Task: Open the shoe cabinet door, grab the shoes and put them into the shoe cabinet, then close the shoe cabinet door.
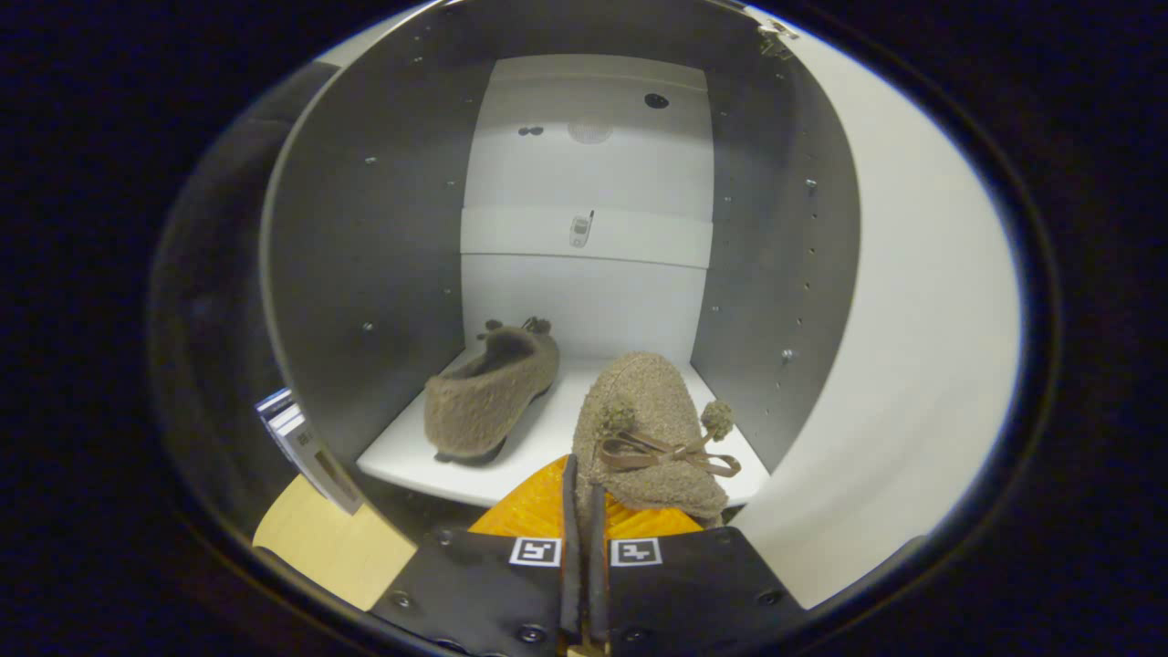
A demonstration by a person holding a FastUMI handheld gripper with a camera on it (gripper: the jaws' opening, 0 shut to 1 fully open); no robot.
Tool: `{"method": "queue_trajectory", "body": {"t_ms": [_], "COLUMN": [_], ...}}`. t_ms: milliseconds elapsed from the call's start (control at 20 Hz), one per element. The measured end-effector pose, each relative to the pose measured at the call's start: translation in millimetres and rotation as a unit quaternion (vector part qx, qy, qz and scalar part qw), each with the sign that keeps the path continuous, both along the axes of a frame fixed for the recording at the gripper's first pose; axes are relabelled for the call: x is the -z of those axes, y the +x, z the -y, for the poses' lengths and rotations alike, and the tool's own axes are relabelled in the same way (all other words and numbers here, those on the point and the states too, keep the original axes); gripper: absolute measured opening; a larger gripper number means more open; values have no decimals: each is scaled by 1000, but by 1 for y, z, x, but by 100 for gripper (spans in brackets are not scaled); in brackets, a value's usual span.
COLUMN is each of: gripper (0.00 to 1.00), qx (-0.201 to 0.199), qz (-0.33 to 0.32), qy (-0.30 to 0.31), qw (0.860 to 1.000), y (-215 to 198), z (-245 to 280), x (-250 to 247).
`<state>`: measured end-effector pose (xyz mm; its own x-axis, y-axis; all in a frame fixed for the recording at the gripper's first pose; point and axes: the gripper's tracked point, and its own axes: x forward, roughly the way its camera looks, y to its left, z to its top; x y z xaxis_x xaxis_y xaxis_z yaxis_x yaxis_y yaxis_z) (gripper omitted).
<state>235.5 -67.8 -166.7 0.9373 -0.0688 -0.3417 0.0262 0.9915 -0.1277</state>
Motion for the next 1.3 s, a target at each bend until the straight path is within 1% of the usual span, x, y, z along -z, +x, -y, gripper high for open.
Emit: {"method": "queue_trajectory", "body": {"t_ms": [100,250,550,700,850,1000,1150,1300], "gripper": [5,5,6,6,8,9,10,16], "qx": [14,27,24,30,24,24,34,39], "qz": [9,0,0,-12,-37,-44,-47,-48], "qy": [2,-1,13,31,46,45,41,38], "qw": [1000,1000,1000,999,998,998,998,997], "y": [28,69,121,133,139,144,150,151], "z": [5,9,11,17,21,23,27,29], "x": [-2,8,17,22,28,25,27,25]}}
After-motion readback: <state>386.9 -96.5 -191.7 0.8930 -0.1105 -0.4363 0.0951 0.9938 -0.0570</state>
